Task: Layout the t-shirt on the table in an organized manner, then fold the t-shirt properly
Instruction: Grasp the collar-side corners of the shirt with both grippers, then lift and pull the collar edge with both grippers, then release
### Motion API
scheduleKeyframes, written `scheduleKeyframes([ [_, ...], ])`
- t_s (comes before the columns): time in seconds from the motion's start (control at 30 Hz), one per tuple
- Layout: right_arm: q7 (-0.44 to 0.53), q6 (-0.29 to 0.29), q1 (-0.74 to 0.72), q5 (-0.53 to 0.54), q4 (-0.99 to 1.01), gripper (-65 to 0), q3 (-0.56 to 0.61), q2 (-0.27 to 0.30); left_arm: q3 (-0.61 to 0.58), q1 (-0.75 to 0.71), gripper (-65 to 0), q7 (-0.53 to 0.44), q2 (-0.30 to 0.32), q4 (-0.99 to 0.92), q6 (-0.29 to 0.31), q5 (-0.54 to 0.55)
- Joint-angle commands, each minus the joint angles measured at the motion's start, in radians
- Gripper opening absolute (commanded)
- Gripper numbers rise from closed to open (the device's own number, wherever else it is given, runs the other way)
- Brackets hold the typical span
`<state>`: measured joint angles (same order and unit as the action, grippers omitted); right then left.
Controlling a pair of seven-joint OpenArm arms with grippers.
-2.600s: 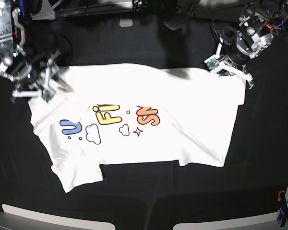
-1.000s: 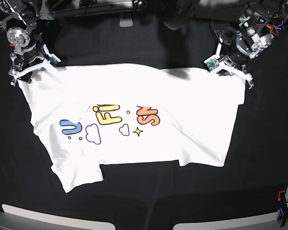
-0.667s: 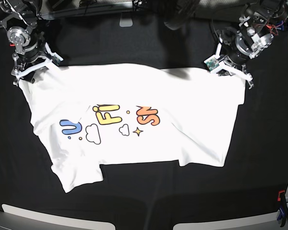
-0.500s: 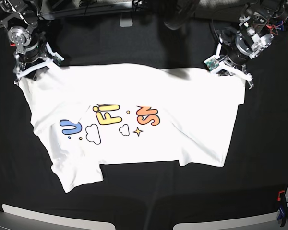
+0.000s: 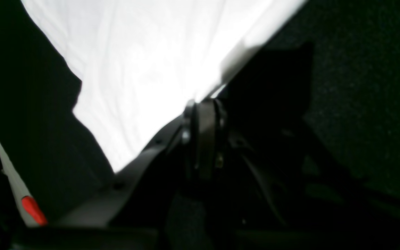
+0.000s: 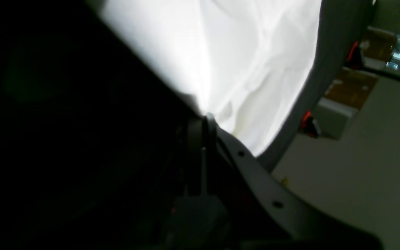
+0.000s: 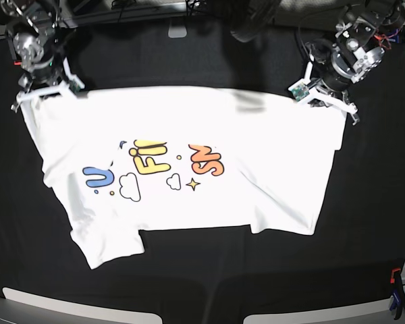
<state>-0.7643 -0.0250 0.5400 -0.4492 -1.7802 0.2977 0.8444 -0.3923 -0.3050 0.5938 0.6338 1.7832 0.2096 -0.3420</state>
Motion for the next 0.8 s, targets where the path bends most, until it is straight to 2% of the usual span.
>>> scheduleKeyframes([
  [0.0, -0.007, 0.01, 0.022, -0.017, -0.031, -65.0, -0.009, 0.018, 0.005, -0.011, -65.0, 0.009, 0.013, 0.032, -0.025, -0.006],
  [0.07, -0.008, 0.011, 0.059, -0.019, -0.063, -65.0, -0.009, 0.018, 0.005, -0.034, -65.0, 0.018, 0.013, 0.077, -0.057, -0.008],
  [0.17, -0.014, 0.026, 0.111, -0.019, -0.103, -65.0, -0.009, 0.018, 0.005, -0.07, -65.0, 0.049, 0.013, 0.137, -0.057, -0.009],
  [0.27, -0.024, 0.035, 0.164, -0.023, -0.137, -65.0, -0.009, 0.018, 0.005, -0.093, -65.0, 0.122, 0.013, 0.15, -0.06, -0.018],
  [0.3, -0.027, 0.039, 0.182, -0.023, -0.146, -65.0, -0.009, 0.018, 0.005, -0.101, -65.0, 0.14, 0.015, 0.15, -0.074, -0.036],
  [0.4, -0.034, 0.042, 0.238, -0.049, -0.164, -65.0, -0.009, 0.018, 0.006, -0.136, -65.0, 0.143, 0.031, 0.15, -0.174, -0.128],
  [0.47, -0.046, 0.049, 0.277, -0.089, -0.171, -65.0, -0.009, 0.018, 0.006, -0.161, -65.0, 0.143, 0.047, 0.15, -0.206, -0.174],
  [0.63, -0.084, 0.109, 0.362, -0.179, -0.176, -65.0, -0.009, 0.018, 0.006, -0.224, -65.0, 0.162, 0.066, 0.15, -0.237, -0.192],
  [0.77, -0.105, 0.123, 0.426, -0.207, -0.179, -65.0, -0.009, 0.018, 0.006, -0.269, -65.0, 0.21, 0.065, 0.179, -0.262, -0.256],
])
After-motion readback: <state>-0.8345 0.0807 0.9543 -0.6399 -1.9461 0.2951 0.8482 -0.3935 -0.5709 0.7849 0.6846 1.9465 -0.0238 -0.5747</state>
